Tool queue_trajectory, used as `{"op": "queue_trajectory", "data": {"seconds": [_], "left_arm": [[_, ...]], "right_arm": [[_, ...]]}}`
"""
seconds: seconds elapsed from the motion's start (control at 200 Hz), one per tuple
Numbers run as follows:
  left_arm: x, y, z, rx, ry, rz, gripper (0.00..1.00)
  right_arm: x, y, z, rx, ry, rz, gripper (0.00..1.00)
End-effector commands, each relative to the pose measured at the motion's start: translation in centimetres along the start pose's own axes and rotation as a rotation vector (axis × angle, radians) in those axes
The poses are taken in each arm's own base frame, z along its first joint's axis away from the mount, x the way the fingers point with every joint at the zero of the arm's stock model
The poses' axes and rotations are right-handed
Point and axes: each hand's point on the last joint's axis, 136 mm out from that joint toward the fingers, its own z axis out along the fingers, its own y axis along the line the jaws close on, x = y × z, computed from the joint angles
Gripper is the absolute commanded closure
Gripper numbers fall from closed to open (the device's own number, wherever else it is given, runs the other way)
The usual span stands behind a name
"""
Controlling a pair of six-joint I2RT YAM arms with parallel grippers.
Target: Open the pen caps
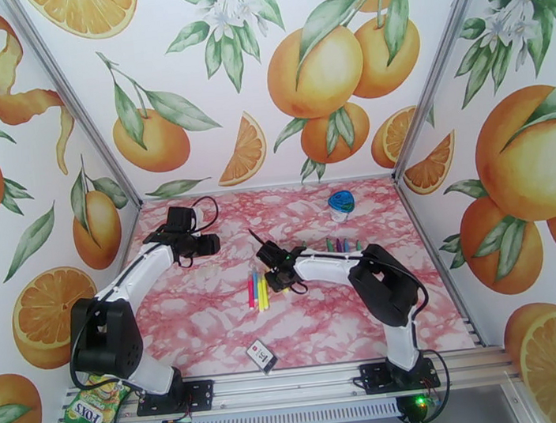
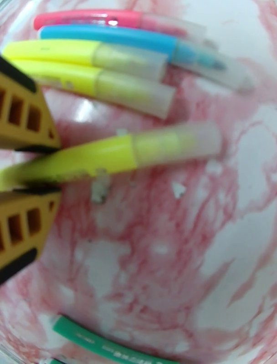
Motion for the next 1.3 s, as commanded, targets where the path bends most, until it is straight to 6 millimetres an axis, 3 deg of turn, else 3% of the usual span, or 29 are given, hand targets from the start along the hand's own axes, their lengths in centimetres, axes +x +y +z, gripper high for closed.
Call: {"op": "queue_trajectory", "data": {"seconds": [0.0, 0.22, 0.475, 0.776, 1.041, 1.291], "left_arm": [[-0.9, -0.3, -1.0, 0.022, -0.050, -0.006, 0.36], [-0.9, -1.8, -0.8, 0.108, -0.057, -0.024, 0.36], [-1.6, -5.6, -1.1, 0.342, -0.071, -0.055, 0.35], [-2.4, -8.9, -2.1, 0.540, -0.083, -0.076, 0.36], [-2.6, -12.1, -3.0, 0.685, -0.076, -0.052, 0.36], [-2.8, -15.7, -4.3, 0.804, -0.068, -0.005, 0.36]], "right_arm": [[2.2, -2.2, 1.8, 0.110, 0.079, -0.026, 0.80], [1.2, -2.4, 0.7, 0.106, 0.010, -0.024, 0.86], [-2.7, -1.0, -3.4, -0.051, -0.259, 0.025, 0.93], [-6.3, -0.2, -8.9, -0.183, -0.521, 0.045, 0.94], [-8.6, 1.0, -12.0, -0.249, -0.641, 0.020, 0.94], [-9.9, 2.0, -13.5, -0.295, -0.692, -0.005, 0.94]]}}
